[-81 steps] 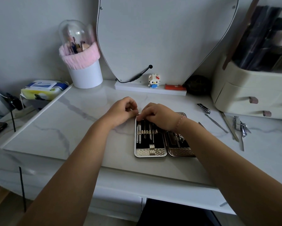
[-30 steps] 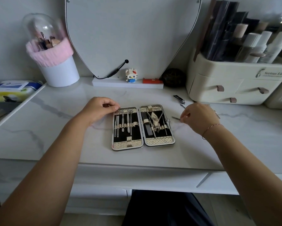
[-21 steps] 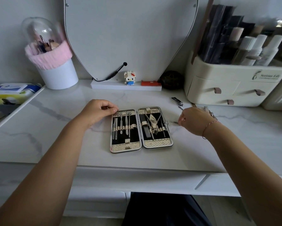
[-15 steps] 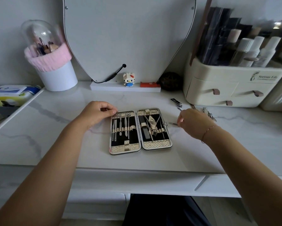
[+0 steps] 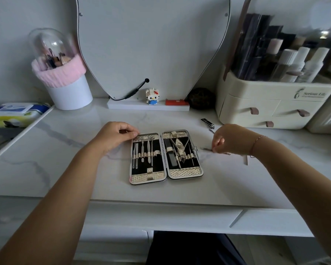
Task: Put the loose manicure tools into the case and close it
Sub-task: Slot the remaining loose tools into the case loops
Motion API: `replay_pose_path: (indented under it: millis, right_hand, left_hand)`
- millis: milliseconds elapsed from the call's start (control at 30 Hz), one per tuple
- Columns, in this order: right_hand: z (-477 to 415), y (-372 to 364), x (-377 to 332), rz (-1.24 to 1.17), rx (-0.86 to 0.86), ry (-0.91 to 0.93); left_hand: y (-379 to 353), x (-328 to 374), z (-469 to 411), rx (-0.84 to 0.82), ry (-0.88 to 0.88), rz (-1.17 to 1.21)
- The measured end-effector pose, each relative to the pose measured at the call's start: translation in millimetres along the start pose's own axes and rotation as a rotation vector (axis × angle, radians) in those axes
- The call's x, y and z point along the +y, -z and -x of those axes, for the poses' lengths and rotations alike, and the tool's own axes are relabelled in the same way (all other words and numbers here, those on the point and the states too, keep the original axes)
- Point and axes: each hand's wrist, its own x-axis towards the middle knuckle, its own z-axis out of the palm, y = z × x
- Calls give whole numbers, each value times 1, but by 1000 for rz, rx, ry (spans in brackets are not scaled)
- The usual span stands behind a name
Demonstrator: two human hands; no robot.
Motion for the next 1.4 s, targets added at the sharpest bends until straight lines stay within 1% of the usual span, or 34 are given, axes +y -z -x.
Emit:
replay_pose_path:
  millis: [167,233,400,567,667,733,867,1000,1100,1133,1200,1233,1367,1400]
  right_hand:
    - [2,2,3,-86,-39,62]
    - [3,1,5,-78,-37,81]
    - [6,1,8,118,18,117]
    - [7,7,12,210,-28,157]
    - [5,6,11,315,-57,205]
    - [5,4,9,374,-56,231]
    - [8,1,8,419,-36,266]
    - [6,-10,17,436,44,256]
    - [6,-17,24,345,113,205]
    - [8,-20,25,339,174,209]
    - [14,-31,27,406,351,261]
    - [21,-36,26,425,403,270]
    - [55,-54,18,363,471,262]
    - [63,-57,16,339,464,259]
  left_hand:
    - [0,1,0,12,0,-14]
    - [0,1,1,13,6,-9]
    - [-1,0,0,-1,6,1]
    - [0,0,-1,7,4,-15]
    - [0,0,-1,9,6,-15]
    - [-1,0,-1,9,11,-9]
    - [-1,0,-1,10,6,-10]
    - [0,0,-1,7,-3,-2]
    - [0,-3,-3,-2,0,3]
    - [1,-3,-3,-5,2,10]
    - [0,-3,-2,-7,6,21]
    - [0,-3,-2,-5,5,20]
    - [0,-3,-1,-10,14,20]
    - [0,-3,-1,-13,17,32]
